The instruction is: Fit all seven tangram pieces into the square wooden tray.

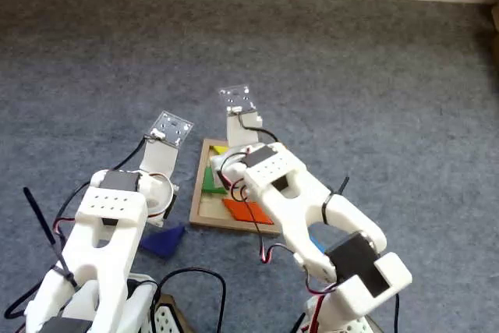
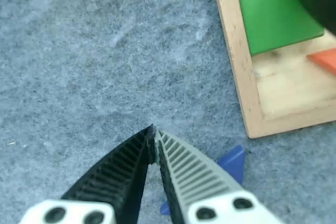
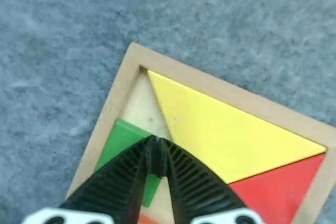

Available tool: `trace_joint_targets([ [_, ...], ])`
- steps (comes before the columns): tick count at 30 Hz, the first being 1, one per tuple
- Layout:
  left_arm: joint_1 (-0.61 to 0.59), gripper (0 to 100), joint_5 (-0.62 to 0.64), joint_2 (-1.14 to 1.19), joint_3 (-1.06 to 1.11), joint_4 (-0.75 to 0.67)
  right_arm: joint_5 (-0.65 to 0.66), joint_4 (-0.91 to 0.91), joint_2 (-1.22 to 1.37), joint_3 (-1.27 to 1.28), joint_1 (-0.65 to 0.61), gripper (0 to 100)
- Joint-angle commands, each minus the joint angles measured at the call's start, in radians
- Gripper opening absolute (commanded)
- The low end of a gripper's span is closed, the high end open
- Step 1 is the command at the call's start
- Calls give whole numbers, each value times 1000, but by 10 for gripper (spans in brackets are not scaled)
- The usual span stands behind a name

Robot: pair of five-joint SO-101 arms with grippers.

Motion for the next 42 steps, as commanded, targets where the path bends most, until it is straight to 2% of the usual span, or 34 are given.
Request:
trace_joint_targets([
  [1, -15, 8, 2, -25, 1, -12, 9, 1, 2, -39, 31, 3],
  [11, -15, 8, 2, -27, 1, -12, 5, -8, -96, -48, 1, 3],
  [16, -15, 8, 2, -27, 1, -12, 5, -82, -58, -77, -27, 3],
  [24, -15, 8, 2, -25, 1, -12, 6, -77, 33, -77, -47, 3],
  [32, -15, 8, 2, -25, 1, -12, 5, 174, 27, -88, 4, 3],
  [42, -15, 8, 2, -27, 1, -12, 3, 188, -197, -114, -27, 3],
])
